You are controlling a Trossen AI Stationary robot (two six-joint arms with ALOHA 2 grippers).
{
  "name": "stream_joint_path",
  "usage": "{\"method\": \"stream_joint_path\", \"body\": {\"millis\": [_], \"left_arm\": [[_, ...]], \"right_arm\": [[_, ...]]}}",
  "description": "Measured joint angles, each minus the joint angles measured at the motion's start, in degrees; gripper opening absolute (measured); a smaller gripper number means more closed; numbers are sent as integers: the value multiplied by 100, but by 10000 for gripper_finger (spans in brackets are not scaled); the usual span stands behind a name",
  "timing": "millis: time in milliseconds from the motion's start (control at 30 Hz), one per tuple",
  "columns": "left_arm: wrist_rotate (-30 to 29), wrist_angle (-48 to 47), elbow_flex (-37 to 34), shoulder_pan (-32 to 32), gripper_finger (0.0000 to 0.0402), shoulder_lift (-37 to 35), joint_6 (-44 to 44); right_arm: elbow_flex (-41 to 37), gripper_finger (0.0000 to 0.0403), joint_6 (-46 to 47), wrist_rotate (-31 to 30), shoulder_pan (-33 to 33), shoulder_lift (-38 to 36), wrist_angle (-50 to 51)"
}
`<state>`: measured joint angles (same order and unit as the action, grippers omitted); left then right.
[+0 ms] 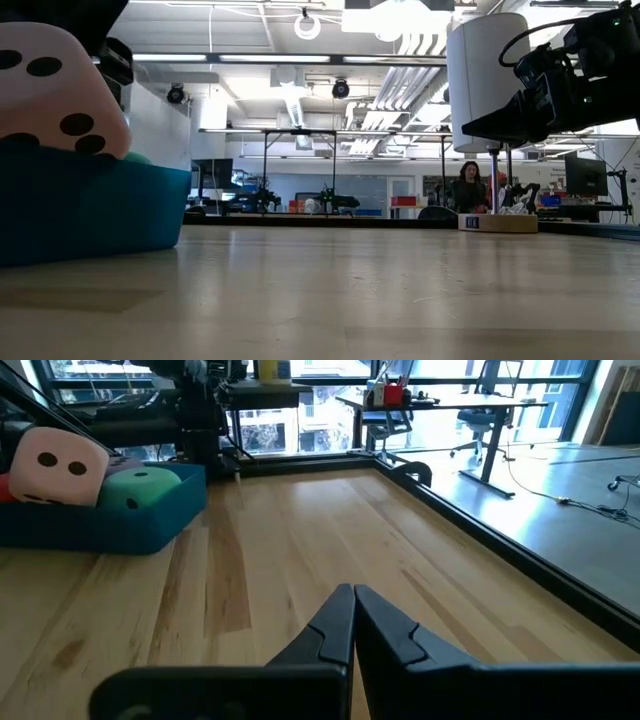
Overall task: Pick & Place Dice
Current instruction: Return to Home Position
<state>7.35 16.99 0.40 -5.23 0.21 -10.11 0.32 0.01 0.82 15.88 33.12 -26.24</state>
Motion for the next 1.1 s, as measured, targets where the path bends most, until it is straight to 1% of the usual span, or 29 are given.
{"method": "stream_joint_path", "body": {"millis": [267, 433, 533, 667, 1100], "left_arm": [[4, 0, 0, -323, 1, 0, 0], [7, 0, 0, -365, 1, 0, 0], [7, 0, 0, -365, 1, 0, 0], [7, 0, 0, -363, 1, 0, 2], [9, 0, 0, -363, 1, 0, 4]], "right_arm": [[0, 2, 0, -27, -6, -54, 3], [0, 2, 0, -206, -263, -269, 1], [0, 2, 0, -261, -495, -503, 1], [0, 2, 0, -179, -734, -872, 2], [0, 2, 0, -215, -1081, -2069, 0]]}}
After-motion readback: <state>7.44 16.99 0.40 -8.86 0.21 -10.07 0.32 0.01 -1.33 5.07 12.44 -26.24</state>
